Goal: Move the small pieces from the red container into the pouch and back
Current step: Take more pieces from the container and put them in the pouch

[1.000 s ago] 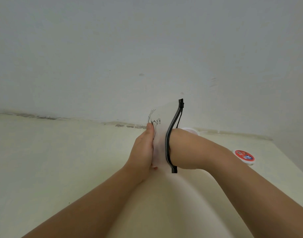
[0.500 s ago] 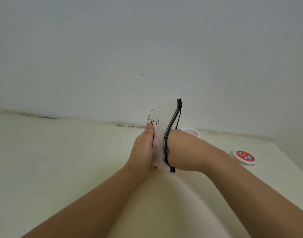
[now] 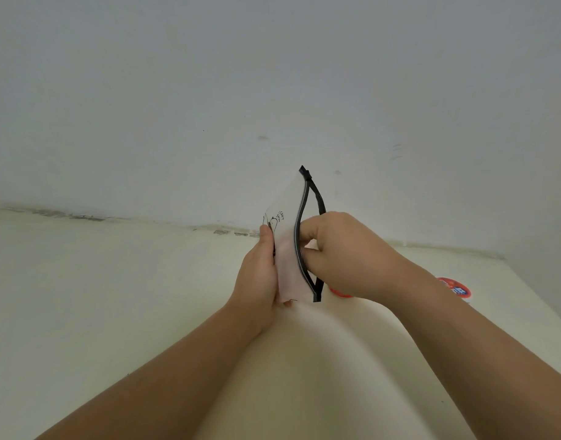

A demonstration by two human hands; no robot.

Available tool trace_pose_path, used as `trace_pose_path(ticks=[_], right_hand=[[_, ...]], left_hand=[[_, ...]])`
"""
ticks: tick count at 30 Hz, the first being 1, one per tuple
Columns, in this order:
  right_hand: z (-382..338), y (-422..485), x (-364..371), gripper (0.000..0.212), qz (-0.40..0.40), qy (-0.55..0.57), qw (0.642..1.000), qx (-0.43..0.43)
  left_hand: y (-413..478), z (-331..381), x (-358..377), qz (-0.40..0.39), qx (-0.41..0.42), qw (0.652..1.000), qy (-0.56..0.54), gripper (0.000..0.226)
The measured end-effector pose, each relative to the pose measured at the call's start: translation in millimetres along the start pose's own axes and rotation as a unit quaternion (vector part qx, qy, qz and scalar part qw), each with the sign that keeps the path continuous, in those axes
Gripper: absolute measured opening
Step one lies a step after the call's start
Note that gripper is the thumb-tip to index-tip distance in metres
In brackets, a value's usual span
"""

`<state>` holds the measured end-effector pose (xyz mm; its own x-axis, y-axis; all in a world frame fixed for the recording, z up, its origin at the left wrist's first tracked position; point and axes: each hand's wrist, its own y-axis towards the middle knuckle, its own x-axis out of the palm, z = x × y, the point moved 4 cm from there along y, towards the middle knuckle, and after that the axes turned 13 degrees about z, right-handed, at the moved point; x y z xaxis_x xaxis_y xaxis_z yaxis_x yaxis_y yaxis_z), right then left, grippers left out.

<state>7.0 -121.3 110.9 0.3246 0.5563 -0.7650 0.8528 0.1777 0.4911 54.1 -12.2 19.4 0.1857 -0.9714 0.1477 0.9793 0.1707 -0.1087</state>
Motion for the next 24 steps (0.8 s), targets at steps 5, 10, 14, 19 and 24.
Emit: trace_pose_path(ticks=[5, 10, 14, 19, 24], right_hand=[[1.6, 1.8, -3.5, 0.023, 0.025, 0.041, 0.999, -0.009], [-2.5, 0.2, -0.9, 0.024, 0.020, 0.028, 0.999, -0.021], [-1.7, 0.6, 1.5, 0.025, 0.014, 0.020, 0.999, -0.027], [3.0, 2.6, -5.6, 0.028, 0.024, 0.089, 0.996, -0.011], [9.9, 7.6, -34.5, 0.013, 0.075, 0.145, 0.986, 0.033]], left_hand=[[-0.5, 0.6, -0.6, -0.010, 0.006, 0.999, -0.036, 0.065], [4.0, -0.8, -2.7, -0.011, -0.001, 0.998, -0.059, 0.067], [6.2, -2.1, -3.8, -0.006, -0.007, 0.999, -0.054, 0.070], [5.8, -1.2, -1.5, -0.013, -0.009, 0.998, -0.068, 0.064], [8.8, -4.5, -3.4, 0.003, -0.017, 0.997, -0.074, 0.062]])
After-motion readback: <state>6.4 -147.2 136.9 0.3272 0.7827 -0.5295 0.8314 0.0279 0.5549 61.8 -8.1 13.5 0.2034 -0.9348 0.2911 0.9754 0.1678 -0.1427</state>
